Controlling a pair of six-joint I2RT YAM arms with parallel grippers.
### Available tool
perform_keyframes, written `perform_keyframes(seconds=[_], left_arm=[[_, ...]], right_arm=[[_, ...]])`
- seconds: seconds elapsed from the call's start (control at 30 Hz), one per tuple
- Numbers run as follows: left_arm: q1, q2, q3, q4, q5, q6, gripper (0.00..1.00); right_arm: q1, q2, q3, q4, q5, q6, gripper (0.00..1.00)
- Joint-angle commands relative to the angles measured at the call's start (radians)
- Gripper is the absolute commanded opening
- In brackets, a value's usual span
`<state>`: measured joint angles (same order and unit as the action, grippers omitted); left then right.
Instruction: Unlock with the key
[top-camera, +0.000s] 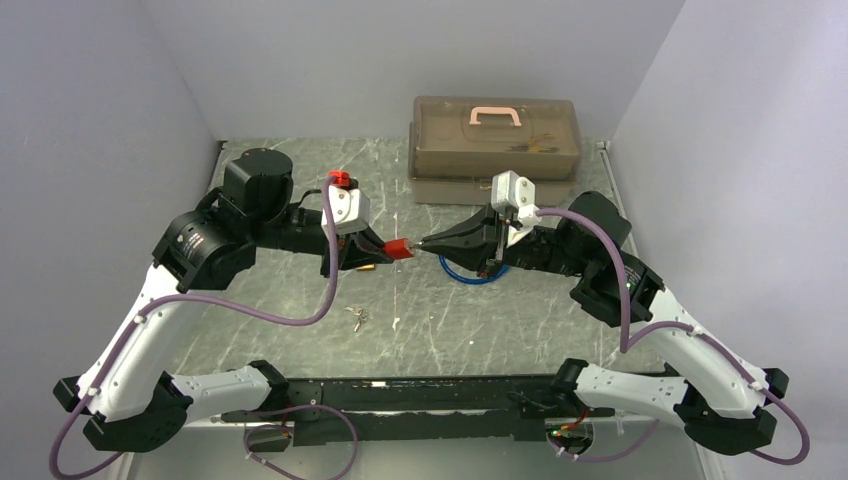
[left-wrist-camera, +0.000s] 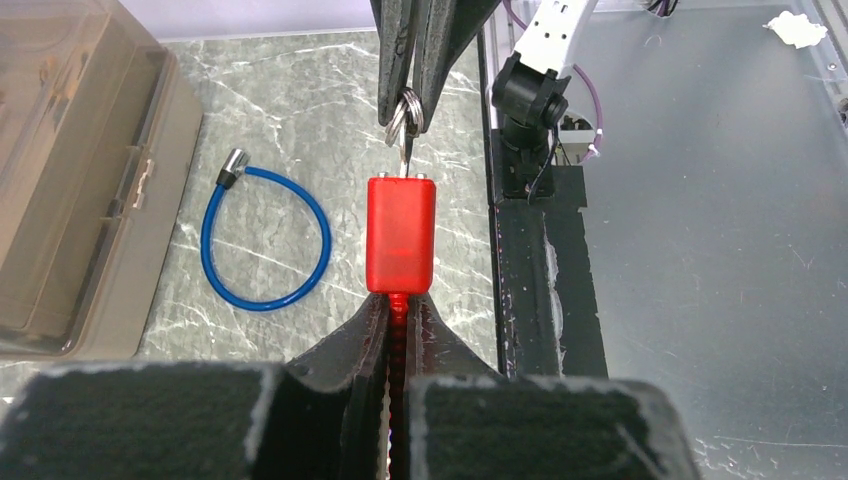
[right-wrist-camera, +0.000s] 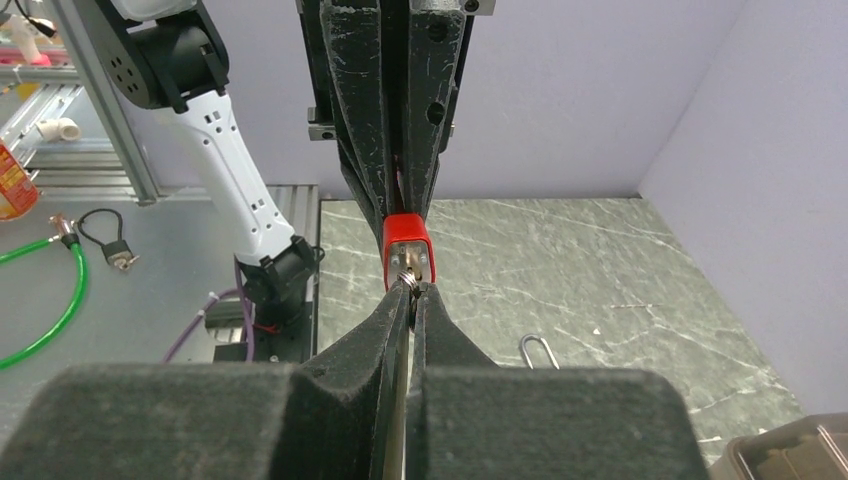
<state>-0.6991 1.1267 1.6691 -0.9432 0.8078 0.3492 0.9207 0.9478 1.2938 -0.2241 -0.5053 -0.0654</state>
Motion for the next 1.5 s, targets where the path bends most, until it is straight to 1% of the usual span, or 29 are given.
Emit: perform_keyframes(seconds=[0.0, 0.1, 0.2, 0.3, 0.4, 0.53, 0.6, 0.8, 1.1, 1.2, 1.3, 1.47], left_arm=[[0.01, -0.02, 0.014, 0.031, 0.041, -0.02, 0.0], [0.014, -0.019, 0.023, 0.039, 0.048, -0.034, 0.0], [0.019, -0.018, 0.032, 0.057, 0.065, -0.06, 0.0], [0.031, -0.011, 0.05, 0.088, 0.097, -0.11, 0.0], [0.058, -0.007, 0.061, 0.145, 0.15, -0.193, 0.0], [0.075, -0.006, 0.058, 0.2, 0.203, -0.26, 0.0], [0.078, -0.008, 0.058, 0.202, 0.209, -0.263, 0.0], [0.079, -0.003, 0.084, 0.205, 0.22, -0.261, 0.0], [0.091, 0.024, 0.199, 0.222, 0.219, -0.27, 0.0], [0.104, 0.024, 0.205, 0.256, 0.236, -0.309, 0.0], [0.106, 0.027, 0.2, 0.256, 0.235, -0.306, 0.0], [0.107, 0.037, 0.202, 0.247, 0.232, -0.292, 0.0]], right_arm=[[-0.004, 0.007, -0.015, 0.054, -0.012, 0.024, 0.0], [-0.005, 0.021, -0.033, 0.061, -0.016, 0.038, 0.0], [-0.004, 0.009, -0.095, 0.11, -0.008, 0.06, 0.0], [-0.003, 0.003, -0.153, 0.164, -0.005, 0.103, 0.0], [-0.003, 0.01, -0.191, 0.216, -0.017, 0.139, 0.0], [-0.001, 0.037, -0.209, 0.292, -0.036, 0.179, 0.0], [0.006, 0.052, -0.21, 0.307, -0.048, 0.189, 0.0], [0.027, 0.094, -0.197, 0.272, -0.053, 0.181, 0.0], [0.044, 0.125, -0.223, 0.248, -0.069, 0.191, 0.0], [0.046, 0.115, -0.246, 0.264, -0.065, 0.201, 0.0], [0.054, 0.126, -0.236, 0.262, -0.068, 0.201, 0.0], [0.101, 0.173, -0.187, 0.19, -0.048, 0.17, 0.0]])
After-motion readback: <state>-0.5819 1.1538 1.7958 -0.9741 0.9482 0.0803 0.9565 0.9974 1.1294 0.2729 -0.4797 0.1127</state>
